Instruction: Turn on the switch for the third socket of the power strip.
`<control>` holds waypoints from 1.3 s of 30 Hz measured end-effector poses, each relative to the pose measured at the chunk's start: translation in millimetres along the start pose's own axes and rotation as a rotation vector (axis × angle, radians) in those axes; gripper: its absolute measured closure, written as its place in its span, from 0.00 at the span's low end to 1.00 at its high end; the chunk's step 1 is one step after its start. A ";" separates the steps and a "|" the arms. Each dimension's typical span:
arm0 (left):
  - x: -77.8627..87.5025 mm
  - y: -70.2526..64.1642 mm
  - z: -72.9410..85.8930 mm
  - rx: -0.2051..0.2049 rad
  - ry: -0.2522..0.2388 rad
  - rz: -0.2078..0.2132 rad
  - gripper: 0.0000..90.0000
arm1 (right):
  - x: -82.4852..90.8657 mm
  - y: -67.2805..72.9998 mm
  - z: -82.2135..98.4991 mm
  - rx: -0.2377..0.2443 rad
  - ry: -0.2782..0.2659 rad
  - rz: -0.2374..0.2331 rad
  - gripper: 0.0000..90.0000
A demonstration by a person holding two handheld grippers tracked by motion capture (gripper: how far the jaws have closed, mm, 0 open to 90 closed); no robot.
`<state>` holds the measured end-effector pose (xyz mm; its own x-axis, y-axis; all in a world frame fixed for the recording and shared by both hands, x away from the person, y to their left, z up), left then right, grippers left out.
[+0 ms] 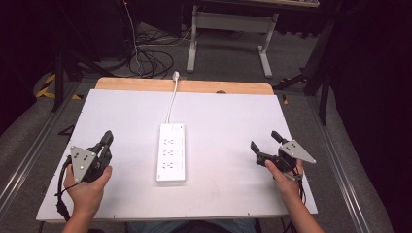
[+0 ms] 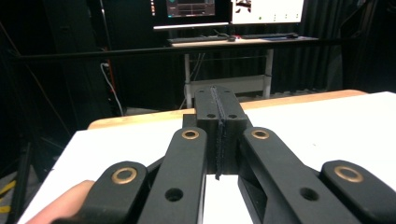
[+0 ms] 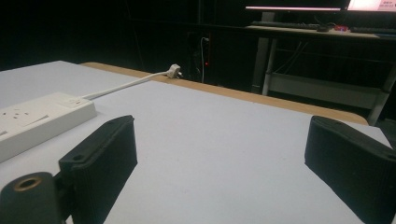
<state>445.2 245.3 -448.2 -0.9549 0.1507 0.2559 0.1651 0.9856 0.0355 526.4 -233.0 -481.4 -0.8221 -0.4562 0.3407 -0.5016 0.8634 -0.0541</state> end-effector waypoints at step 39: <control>-26.3 -55.4 5.2 -0.155 0.089 0.177 1.00 | 8.1 -5.7 4.0 -0.015 -0.002 0.022 0.12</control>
<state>459.8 187.1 -461.9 -0.8832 0.3062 0.3552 0.3706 0.9199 0.1286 521.5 -242.5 -482.1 -0.8335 -0.4370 0.3380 -0.4790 0.8765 -0.0480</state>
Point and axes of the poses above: each handheld gripper's, and its own axes: x roughly backward along the jaws, z roughly out of its underside, y roughly to its left, the point moved 7 cm from there along -x, roughly forward along the jaws, and after that the axes turned 12 degrees about y, right-handed, at the moved point
